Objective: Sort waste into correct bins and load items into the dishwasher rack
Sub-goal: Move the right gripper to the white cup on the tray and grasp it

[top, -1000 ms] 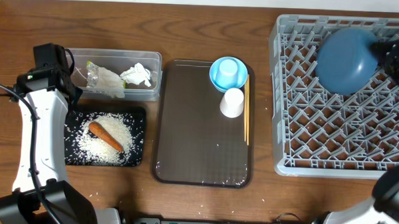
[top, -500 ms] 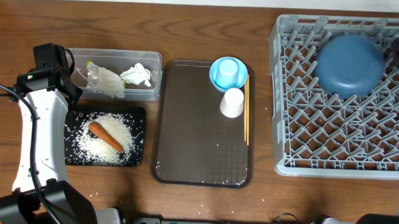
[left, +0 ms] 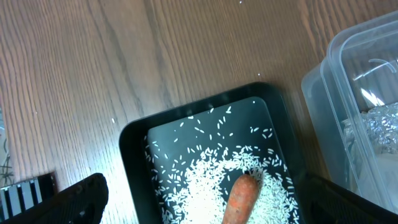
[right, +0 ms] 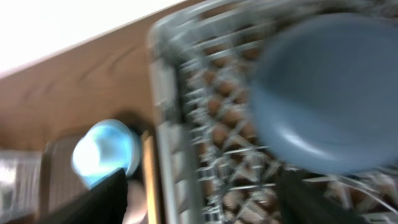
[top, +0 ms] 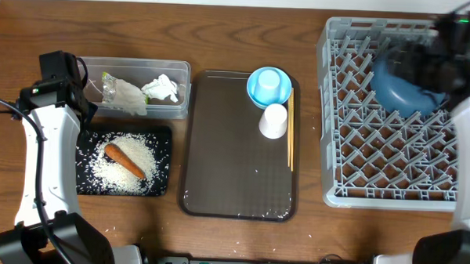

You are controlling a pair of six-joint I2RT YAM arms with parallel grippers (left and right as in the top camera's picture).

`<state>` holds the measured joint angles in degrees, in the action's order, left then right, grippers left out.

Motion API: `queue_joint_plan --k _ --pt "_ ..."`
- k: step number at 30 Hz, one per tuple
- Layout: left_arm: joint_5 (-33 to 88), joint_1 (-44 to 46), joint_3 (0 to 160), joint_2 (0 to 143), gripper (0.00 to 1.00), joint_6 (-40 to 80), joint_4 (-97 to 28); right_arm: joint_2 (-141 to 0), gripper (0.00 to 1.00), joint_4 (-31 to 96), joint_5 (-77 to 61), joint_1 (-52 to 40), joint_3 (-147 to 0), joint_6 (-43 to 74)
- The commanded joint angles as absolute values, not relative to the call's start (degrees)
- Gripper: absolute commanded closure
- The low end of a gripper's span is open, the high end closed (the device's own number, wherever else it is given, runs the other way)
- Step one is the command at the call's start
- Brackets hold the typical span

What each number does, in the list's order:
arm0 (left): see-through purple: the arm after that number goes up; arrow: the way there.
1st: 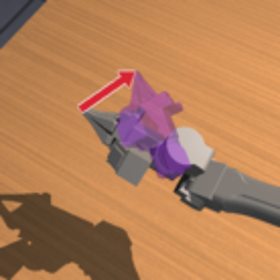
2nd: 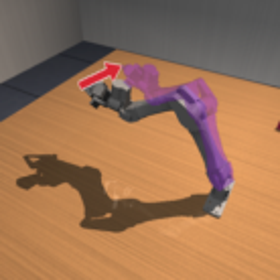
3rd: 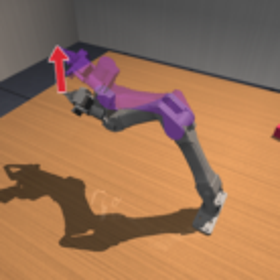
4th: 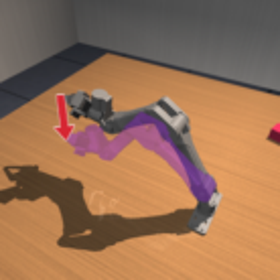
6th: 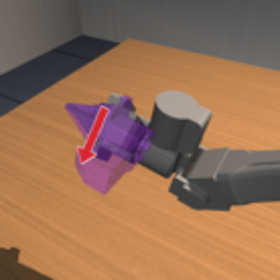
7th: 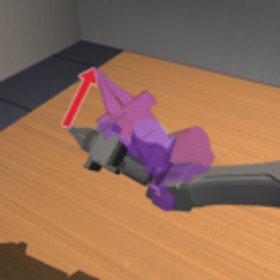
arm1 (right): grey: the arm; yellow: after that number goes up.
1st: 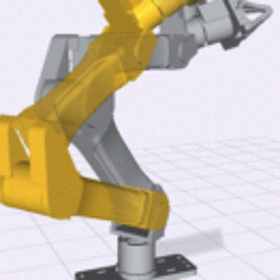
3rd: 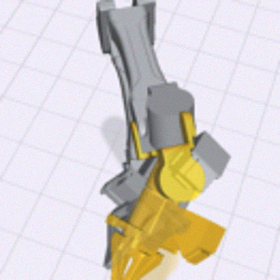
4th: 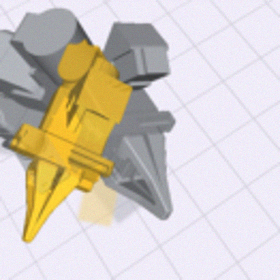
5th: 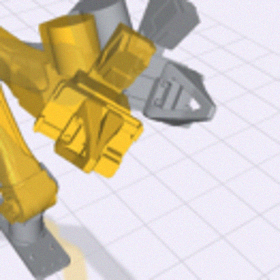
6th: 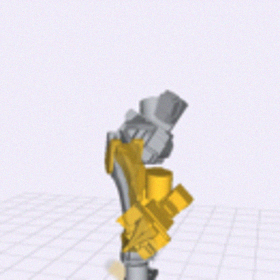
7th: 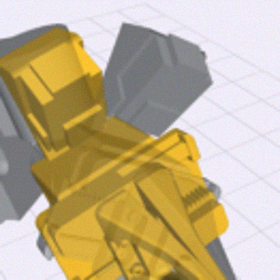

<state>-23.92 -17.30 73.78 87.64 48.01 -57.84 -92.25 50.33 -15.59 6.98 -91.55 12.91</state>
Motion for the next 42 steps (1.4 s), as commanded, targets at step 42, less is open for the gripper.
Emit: queue_joint_plan --k 42 --pt "-24.2 -17.5 73.6 87.4 0.01 48.4 -58.0 -117.4 0.13 48.4 4.5 -32.5 -86.8 26.1"
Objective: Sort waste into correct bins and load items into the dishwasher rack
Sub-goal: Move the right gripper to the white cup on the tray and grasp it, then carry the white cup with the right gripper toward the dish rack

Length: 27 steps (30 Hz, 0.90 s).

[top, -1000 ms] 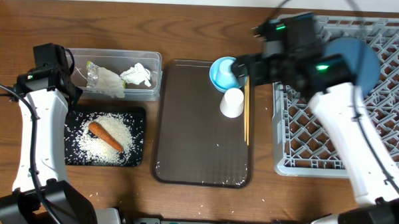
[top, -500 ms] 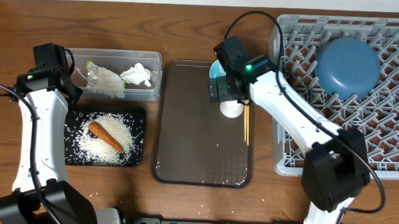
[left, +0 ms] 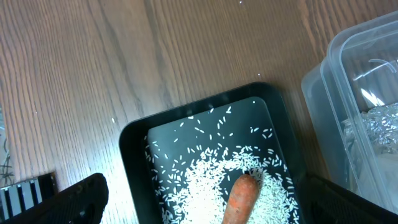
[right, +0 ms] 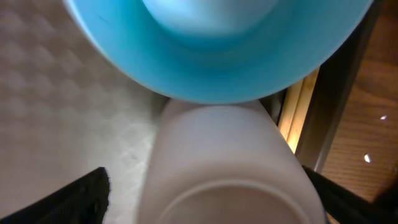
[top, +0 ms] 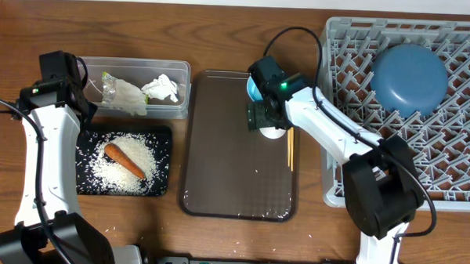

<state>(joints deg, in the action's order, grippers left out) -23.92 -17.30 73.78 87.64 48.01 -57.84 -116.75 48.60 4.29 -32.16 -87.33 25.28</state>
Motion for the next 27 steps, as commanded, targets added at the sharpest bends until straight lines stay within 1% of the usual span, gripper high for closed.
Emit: queue_joint_plan --k 1,4,5,6,8,13,20,24,27 --pt "-24.2 -17.5 73.6 87.4 0.01 48.4 -58.0 -117.3 0.15 48.4 4.5 -32.5 -86.9 26.1" --pt "-24.2 -17.5 73.6 87.4 0.01 48.4 -58.0 -117.2 0.18 48.2 4.5 -32.6 -87.0 26.1" --pt "-24.2 -17.5 73.6 87.4 0.01 48.4 -58.0 -117.1 0.20 48.2 4.5 -32.6 -87.1 26.1" --pt "-24.2 -17.5 73.6 87.4 0.01 48.4 -58.0 -116.8 0.24 48.4 4.5 -32.5 -87.2 26.1" --pt "-24.2 -17.5 73.6 87.4 0.01 48.4 -58.0 -115.6 0.37 49.0 4.5 -32.1 -87.5 26.1" --pt "-24.2 -17.5 73.6 87.4 0.01 48.4 -58.0 -110.5 0.39 49.8 4.5 -31.0 -88.2 25.6" --pt "-24.2 -17.5 73.6 87.4 0.01 48.4 -58.0 -98.7 0.38 51.2 6.2 -28.6 -88.2 23.1" --pt "-24.2 -17.5 73.6 87.4 0.01 48.4 -58.0 -91.2 0.38 53.6 11.5 -24.1 -88.2 23.0" --pt "-24.2 -17.5 73.6 87.4 0.01 48.4 -58.0 -86.2 0.37 55.6 13.7 -18.4 -88.2 22.8"
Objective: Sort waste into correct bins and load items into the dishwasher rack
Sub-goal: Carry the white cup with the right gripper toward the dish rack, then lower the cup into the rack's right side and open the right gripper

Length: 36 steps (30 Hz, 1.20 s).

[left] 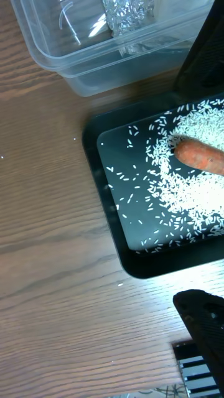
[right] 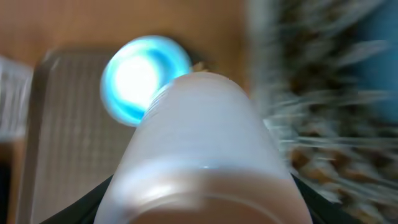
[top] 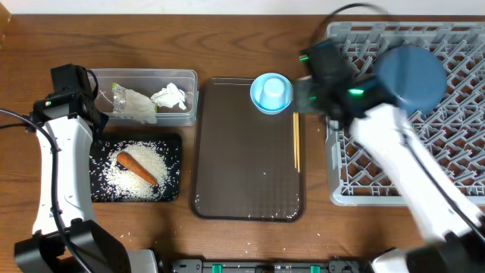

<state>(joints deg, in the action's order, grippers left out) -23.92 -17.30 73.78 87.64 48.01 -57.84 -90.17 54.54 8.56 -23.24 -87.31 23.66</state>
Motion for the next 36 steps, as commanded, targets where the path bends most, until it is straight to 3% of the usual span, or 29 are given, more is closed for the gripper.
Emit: queue_joint_plan --k 1,8,16,24,26,36 --pt "-24.2 -17.5 73.6 87.4 0.01 48.4 -58.0 -84.9 0.37 56.1 13.7 -16.0 -88.2 22.2" --pt "-24.2 -17.5 73.6 87.4 0.01 48.4 -58.0 -81.8 0.36 58.0 13.6 4.3 -88.1 21.6" --pt "-24.2 -17.5 73.6 87.4 0.01 48.4 -58.0 -88.4 0.32 57.0 12.7 22.8 -88.1 25.5" --pt "-24.2 -17.5 73.6 87.4 0.01 48.4 -58.0 -98.0 0.23 53.4 8.5 30.6 -88.1 24.8" --pt "-24.2 -17.5 73.6 87.4 0.01 48.4 -58.0 -99.7 0.01 53.2 8.5 31.1 -88.1 23.7" --pt "-24.2 -17.5 73.6 87.4 0.01 48.4 -58.0 -98.0 0.01 55.1 -4.9 30.3 -88.1 22.6"
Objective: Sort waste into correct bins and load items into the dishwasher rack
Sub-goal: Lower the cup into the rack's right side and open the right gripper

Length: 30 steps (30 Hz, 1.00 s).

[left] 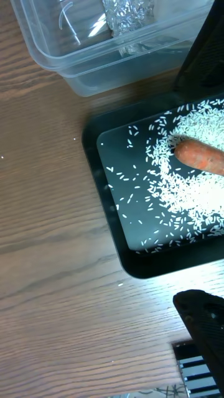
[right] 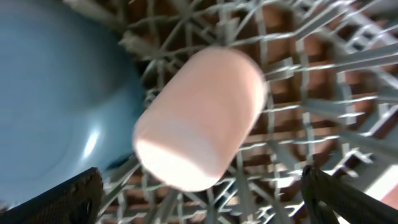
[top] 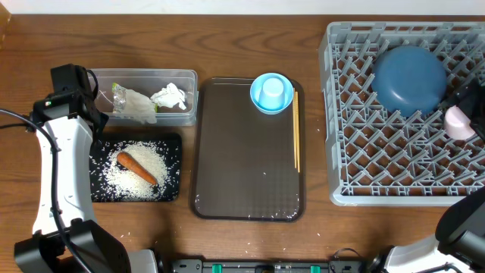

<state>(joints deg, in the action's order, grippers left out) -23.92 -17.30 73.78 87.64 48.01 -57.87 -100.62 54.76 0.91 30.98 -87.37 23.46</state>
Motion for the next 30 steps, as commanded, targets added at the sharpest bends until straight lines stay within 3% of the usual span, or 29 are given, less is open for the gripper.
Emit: queue_joint_plan --k 1,5,7,8,10,12,15,30 --pt "-24.2 -17.5 73.6 87.4 0.01 48.4 -58.0 -97.1 0.01 55.1 -6.0 30.0 -88.1 22.6" --pt "-24.2 -17.5 73.6 87.4 0.01 48.4 -58.0 -92.6 0.02 55.0 -6.7 27.5 -88.1 22.4" --pt "-24.2 -17.5 73.6 87.4 0.01 48.4 -58.0 -90.5 0.08 54.8 -6.6 25.4 -88.1 21.6" --pt "-24.2 -17.5 73.6 87.4 0.01 48.4 -58.0 -89.9 0.16 54.5 -6.4 24.4 -88.1 20.8" --pt "-24.2 -17.5 73.6 87.4 0.01 48.4 -58.0 -89.5 0.50 53.9 -4.3 22.4 -88.1 20.1" --pt "-24.2 -17.5 73.6 87.4 0.01 48.4 -58.0 -90.1 0.77 53.7 -0.7 21.0 -88.1 20.2" --pt "-24.2 -17.5 73.6 87.4 0.01 48.4 -58.0 -92.2 0.97 53.8 2.5 20.5 -88.1 21.8" --pt "-24.2 -17.5 73.6 87.4 0.01 48.4 -58.0 -102.3 0.99 53.1 7.9 25.8 -88.1 22.2"
